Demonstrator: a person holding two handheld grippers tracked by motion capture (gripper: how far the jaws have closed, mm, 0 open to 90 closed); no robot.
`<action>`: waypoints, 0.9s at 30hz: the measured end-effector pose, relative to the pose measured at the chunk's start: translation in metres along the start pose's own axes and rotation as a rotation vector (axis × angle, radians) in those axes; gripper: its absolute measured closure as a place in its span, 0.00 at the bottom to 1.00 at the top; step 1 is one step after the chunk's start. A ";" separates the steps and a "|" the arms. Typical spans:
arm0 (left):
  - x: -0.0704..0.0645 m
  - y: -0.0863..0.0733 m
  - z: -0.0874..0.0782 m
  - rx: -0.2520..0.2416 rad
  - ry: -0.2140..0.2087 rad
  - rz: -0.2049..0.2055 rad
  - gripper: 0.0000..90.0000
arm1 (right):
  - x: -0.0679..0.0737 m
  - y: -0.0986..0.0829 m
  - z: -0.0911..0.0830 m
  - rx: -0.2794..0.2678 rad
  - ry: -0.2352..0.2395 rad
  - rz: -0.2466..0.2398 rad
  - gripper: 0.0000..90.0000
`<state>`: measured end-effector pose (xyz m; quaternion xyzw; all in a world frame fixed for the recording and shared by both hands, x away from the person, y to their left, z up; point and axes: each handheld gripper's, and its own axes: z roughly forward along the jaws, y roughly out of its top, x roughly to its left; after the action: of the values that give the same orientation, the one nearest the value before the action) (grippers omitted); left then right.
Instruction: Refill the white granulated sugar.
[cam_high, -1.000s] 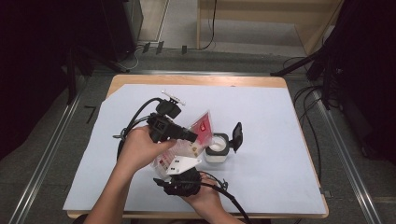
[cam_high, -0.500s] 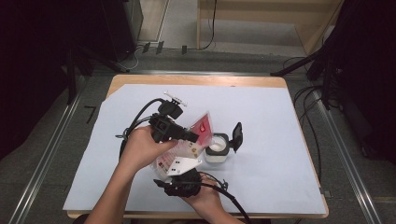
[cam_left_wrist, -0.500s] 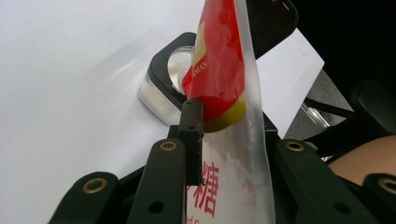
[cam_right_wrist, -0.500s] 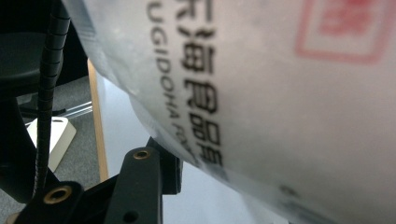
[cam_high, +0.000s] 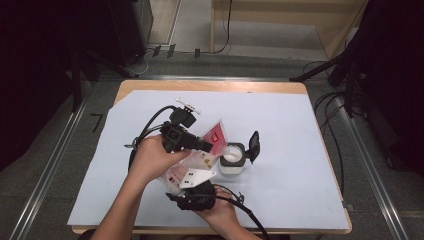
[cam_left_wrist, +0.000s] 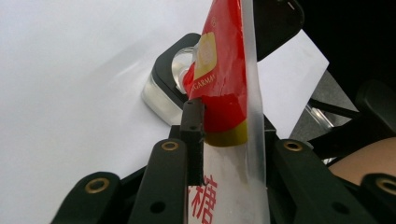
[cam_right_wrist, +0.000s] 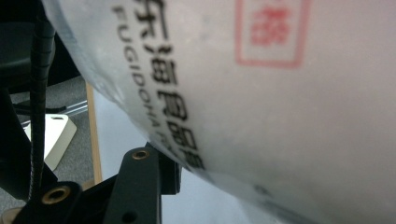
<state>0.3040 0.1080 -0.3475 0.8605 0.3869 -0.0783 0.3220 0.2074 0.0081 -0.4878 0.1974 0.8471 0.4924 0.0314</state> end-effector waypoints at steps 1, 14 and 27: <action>0.000 0.000 -0.001 0.003 0.006 0.003 0.86 | 0.000 0.000 0.001 0.001 0.001 -0.001 0.67; 0.008 -0.005 -0.014 -0.032 -0.031 -0.026 0.96 | -0.004 0.000 0.001 0.018 -0.020 -0.006 0.66; 0.019 -0.011 -0.033 -0.091 -0.080 -0.028 0.98 | -0.018 0.001 -0.007 -0.002 -0.035 0.043 0.61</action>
<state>0.3050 0.1454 -0.3343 0.8356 0.3889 -0.0995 0.3750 0.2222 -0.0035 -0.4862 0.2242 0.8415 0.4903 0.0357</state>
